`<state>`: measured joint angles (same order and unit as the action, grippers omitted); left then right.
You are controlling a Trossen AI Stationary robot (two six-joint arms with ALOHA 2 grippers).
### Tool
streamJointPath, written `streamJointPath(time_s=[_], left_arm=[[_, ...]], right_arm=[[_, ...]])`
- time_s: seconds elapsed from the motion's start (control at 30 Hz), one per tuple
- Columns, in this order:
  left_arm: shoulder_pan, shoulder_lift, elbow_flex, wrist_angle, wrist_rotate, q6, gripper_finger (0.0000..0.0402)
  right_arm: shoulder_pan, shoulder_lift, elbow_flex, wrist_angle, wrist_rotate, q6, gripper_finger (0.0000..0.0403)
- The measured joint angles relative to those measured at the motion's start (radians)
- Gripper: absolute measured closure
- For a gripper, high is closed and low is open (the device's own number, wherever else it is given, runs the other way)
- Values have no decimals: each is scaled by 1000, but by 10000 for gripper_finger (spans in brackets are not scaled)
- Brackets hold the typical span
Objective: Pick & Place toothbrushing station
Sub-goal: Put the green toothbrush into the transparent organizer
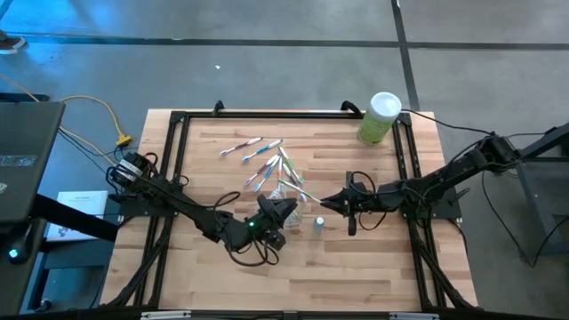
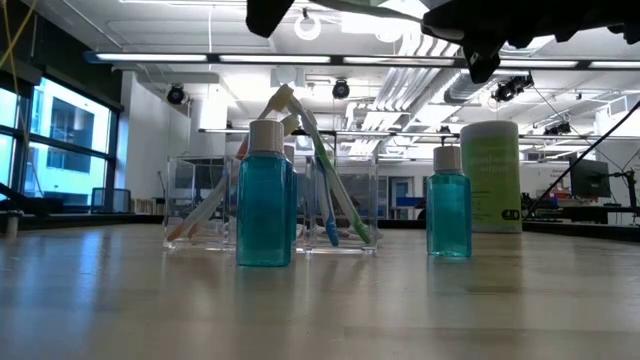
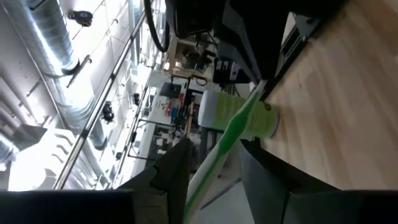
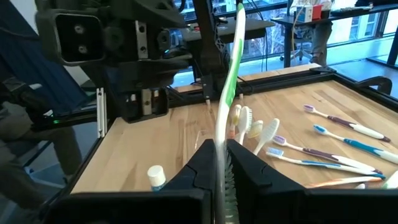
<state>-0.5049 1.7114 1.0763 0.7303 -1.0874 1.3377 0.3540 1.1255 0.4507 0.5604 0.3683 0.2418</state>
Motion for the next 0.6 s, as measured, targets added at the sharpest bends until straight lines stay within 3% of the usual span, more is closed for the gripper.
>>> streamJointPath(time_s=[0.33, 0.6], left_arm=[[36, -1, 0, -16, -12, -18, 272], [90, -1, 0, -31, 11, 62, 272]], right_arm=[[-1, 0, 0, 5, 25, -6, 389], [-1, 0, 0, 2, 26, -3, 389]])
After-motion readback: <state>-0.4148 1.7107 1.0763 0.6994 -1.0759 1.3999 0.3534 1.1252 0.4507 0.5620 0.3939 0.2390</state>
